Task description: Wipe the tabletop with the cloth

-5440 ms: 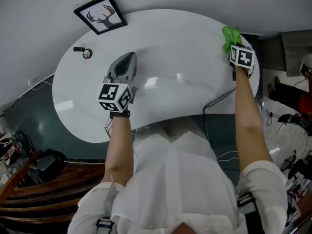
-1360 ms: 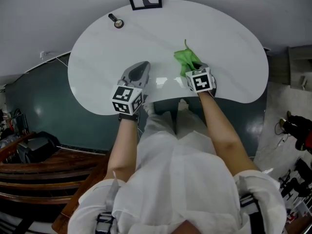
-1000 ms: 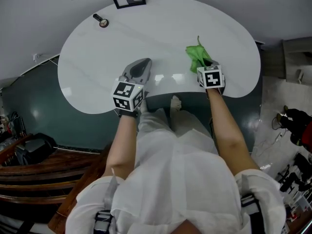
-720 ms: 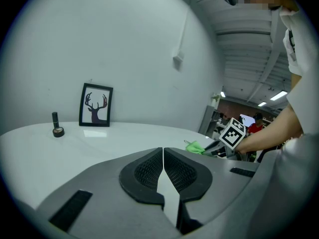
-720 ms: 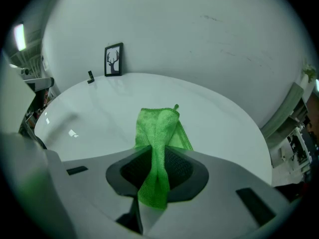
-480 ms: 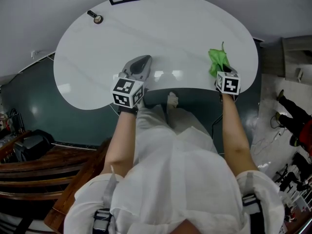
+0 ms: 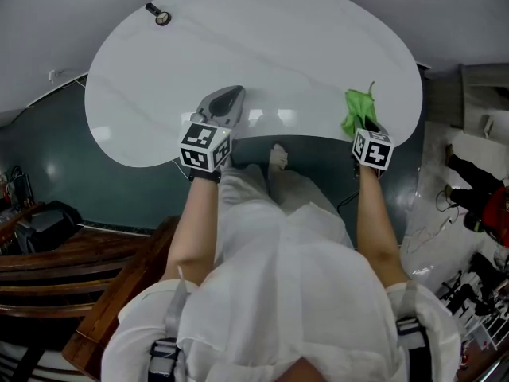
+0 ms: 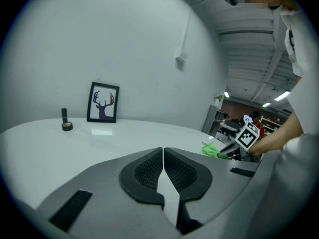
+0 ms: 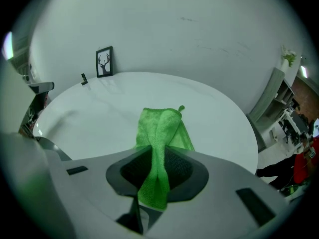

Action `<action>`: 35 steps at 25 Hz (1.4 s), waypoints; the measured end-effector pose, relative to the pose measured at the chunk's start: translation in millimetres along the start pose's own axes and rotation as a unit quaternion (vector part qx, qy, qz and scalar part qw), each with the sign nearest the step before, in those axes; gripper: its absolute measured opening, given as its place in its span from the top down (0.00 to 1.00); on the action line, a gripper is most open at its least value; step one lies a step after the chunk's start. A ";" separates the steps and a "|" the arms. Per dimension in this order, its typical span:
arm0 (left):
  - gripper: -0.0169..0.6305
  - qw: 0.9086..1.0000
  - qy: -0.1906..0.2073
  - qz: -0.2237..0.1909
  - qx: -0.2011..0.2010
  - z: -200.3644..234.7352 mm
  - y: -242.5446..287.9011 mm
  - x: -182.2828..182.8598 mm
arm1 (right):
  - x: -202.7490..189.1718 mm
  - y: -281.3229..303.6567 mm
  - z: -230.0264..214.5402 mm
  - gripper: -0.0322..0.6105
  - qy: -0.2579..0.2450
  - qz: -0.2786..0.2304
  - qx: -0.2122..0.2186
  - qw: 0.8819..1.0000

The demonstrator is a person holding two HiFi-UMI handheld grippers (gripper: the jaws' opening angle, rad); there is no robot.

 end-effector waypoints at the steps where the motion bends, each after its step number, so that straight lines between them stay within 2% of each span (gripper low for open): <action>1: 0.94 1.000 -0.001 -0.001 0.003 2.3 -3.4 -1.0 | -2.0 -1.0 5.4 0.84 0.001 0.000 0.002 1.000; 13: 0.94 1.000 -0.009 0.003 0.027 41.2 -54.8 -12.2 | 10.6 3.6 120.5 0.84 -0.052 0.006 0.049 0.997; 23: 0.94 0.998 -0.023 0.004 0.062 100.5 -129.7 -30.4 | 29.3 12.0 232.3 0.84 -0.102 0.012 0.081 0.991; 35: 0.94 0.994 -0.031 -0.001 0.103 156.7 -212.6 -48.5 | 32.8 13.0 326.1 0.84 -0.149 0.025 0.100 0.984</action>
Point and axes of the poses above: the fingertips, and each gripper's own axes: y forward along the fingers, z to its left, x out of its top, the point moved 1 cm from there along -y, backward along the fingers
